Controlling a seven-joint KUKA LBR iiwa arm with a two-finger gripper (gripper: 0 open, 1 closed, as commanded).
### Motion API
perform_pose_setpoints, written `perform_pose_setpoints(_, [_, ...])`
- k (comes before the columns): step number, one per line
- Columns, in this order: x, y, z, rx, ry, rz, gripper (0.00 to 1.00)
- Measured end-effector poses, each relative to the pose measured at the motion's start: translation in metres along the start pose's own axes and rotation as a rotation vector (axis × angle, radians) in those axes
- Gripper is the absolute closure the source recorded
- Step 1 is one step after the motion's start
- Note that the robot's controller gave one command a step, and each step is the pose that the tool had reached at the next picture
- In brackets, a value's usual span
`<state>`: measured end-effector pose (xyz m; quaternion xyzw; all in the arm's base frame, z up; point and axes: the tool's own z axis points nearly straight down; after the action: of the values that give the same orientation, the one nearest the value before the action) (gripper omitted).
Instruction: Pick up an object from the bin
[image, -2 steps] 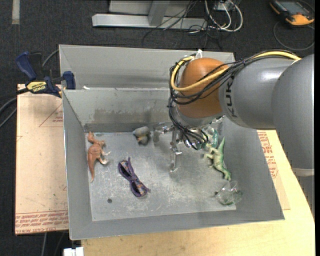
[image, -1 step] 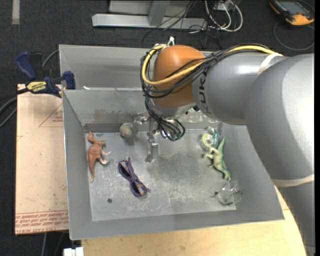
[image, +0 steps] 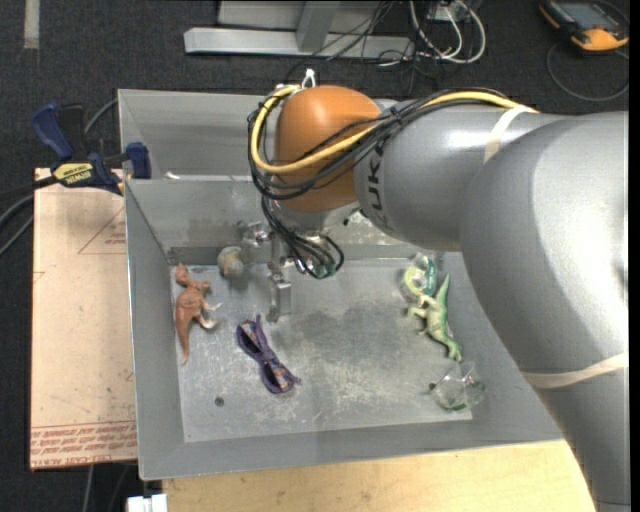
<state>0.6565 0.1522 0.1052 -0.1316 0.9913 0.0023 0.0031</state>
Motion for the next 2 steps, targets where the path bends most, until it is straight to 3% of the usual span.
perform_pose_setpoints(1, [0.055,0.037,0.018,-0.001,0.006,0.003,0.0])
perform_pose_setpoints(2, [0.052,0.036,0.033,-0.002,-0.004,-0.307,1.0])
